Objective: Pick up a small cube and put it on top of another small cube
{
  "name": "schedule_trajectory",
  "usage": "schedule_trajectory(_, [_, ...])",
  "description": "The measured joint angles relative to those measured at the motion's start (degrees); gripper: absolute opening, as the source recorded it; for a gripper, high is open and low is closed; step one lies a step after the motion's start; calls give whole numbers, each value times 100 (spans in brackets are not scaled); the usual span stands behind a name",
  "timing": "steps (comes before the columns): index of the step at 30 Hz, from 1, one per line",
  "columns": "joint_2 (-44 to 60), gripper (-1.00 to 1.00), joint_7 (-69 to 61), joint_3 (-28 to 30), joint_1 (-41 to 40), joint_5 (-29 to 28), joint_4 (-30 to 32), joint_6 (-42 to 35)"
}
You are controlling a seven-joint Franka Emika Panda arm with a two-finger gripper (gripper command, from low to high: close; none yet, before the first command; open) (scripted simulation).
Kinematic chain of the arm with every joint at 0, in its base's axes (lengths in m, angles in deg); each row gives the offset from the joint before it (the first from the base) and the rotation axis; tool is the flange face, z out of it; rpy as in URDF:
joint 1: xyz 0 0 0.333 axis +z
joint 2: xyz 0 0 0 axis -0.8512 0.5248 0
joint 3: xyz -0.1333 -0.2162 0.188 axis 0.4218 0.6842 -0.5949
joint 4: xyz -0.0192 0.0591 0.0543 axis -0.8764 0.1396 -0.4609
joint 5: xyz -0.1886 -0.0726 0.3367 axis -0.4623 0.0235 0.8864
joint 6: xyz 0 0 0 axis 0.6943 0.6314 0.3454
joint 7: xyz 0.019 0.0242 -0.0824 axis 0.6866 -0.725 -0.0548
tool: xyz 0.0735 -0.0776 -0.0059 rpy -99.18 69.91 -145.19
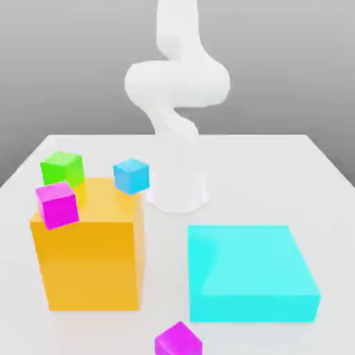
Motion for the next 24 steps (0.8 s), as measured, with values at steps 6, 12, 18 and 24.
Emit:
schedule_trajectory(6, [1283, 0, 1288, -577, -610, -445, 72, 375])
schedule_trajectory(12, [2544, 0, 2583, -941, -1004, -941, 140, 733])
schedule_trajectory(18, [3785, 0, 3783, -1036, -1158, -1304, 211, 1102])
schedule_trajectory(24, [4937, 0, 4679, -1003, -1135, -1235, 306, 1540])
